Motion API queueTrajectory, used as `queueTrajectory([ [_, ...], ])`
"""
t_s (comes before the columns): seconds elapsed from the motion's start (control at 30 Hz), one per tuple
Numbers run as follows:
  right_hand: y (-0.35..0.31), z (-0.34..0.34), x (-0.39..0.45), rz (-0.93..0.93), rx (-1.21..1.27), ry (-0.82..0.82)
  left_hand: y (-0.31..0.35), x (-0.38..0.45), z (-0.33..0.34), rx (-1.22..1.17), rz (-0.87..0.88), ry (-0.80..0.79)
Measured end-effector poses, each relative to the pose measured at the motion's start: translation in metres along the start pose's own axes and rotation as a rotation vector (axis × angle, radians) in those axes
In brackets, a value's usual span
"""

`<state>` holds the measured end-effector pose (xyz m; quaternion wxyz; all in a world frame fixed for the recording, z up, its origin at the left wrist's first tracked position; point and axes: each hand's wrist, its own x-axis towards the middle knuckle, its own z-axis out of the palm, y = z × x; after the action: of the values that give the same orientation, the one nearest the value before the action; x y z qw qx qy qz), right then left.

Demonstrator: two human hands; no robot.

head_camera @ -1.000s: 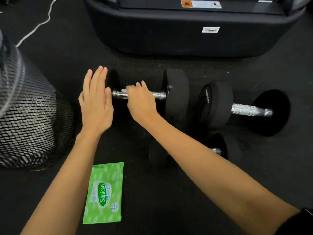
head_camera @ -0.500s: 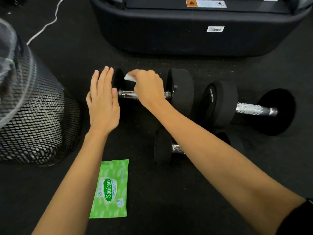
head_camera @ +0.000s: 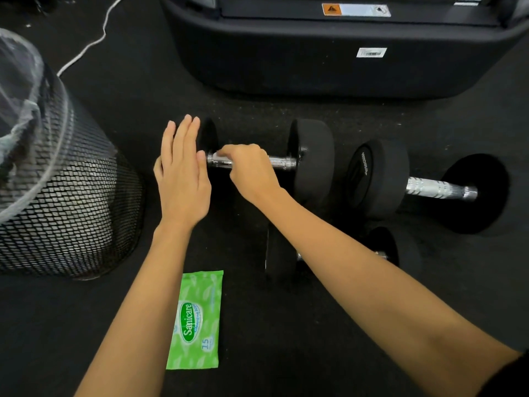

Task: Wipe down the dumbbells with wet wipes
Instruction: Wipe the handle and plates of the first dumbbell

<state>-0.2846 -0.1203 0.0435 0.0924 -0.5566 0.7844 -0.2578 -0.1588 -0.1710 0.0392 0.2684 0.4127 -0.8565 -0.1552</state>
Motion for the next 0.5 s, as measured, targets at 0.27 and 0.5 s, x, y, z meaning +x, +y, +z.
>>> queueTrajectory([
  [0.27,0.009,-0.002,-0.007,0.068,-0.028,-0.014,0.001,0.002,-0.001,-0.006,-0.004,-0.006],
  [0.5,0.007,-0.006,-0.017,-0.09,-0.087,-0.084,-0.001,0.001,0.0,0.133,0.031,-0.006],
])
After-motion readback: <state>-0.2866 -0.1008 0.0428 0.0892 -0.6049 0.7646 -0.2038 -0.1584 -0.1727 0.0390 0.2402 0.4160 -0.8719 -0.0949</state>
